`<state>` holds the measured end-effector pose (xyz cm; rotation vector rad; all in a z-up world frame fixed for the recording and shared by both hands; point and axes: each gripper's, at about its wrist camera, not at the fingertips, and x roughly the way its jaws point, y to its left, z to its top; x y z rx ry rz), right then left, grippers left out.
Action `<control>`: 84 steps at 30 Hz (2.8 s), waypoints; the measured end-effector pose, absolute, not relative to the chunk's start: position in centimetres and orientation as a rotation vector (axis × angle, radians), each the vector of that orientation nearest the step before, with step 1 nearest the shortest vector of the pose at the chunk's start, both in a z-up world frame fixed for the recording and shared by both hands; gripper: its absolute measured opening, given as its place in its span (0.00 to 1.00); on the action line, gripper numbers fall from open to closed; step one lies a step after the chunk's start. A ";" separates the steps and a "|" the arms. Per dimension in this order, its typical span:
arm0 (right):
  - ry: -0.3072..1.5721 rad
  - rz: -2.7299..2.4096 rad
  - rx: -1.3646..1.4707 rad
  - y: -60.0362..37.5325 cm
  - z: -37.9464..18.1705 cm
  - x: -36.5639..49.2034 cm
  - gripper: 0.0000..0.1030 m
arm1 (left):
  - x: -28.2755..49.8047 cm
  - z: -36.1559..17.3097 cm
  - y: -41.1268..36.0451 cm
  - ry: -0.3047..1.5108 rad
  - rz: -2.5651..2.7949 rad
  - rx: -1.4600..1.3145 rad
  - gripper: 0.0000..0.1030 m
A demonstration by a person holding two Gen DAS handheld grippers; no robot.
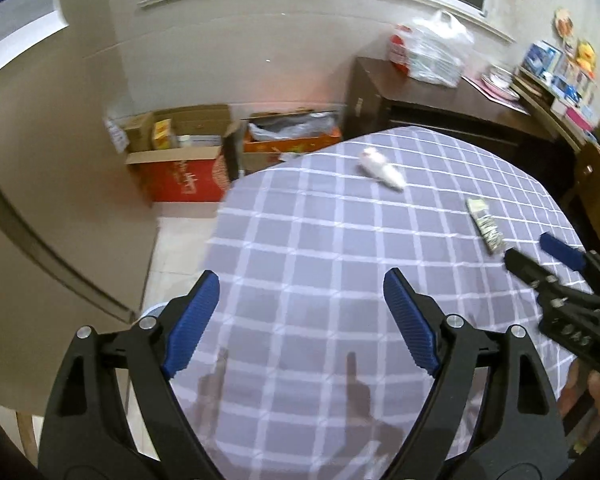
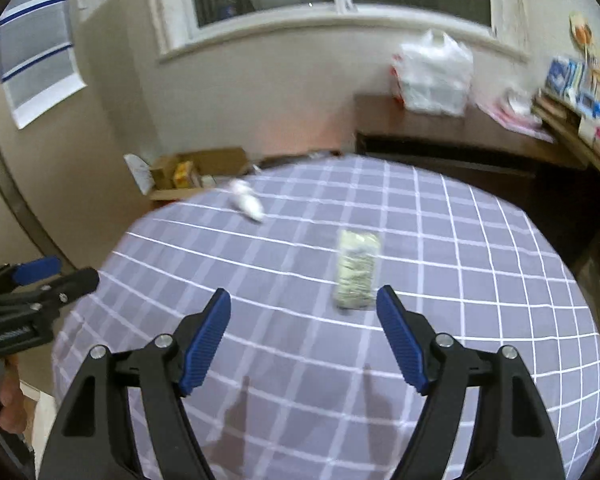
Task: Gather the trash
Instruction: 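Grasp the white medicine bottle with the left gripper while the right grasps the beige packet, then carry the white bottle and beige packet to the blue bin and open both grippers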
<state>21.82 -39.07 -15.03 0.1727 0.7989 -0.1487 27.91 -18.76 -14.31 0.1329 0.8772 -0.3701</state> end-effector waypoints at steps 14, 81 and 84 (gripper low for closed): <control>0.896 -0.183 0.040 -43.4 -19.3 28.0 0.18 | 36.4 -17.3 -26.7 0.912 -0.362 0.058 0.80; 0.897 0.445 0.146 -3.3 -18.3 32.9 0.51 | 28.9 -20.0 16.5 0.920 0.002 -0.102 0.25; 0.919 0.434 0.120 -2.7 -19.3 33.5 0.51 | 29.4 -21.2 16.7 0.941 -0.003 -0.101 0.25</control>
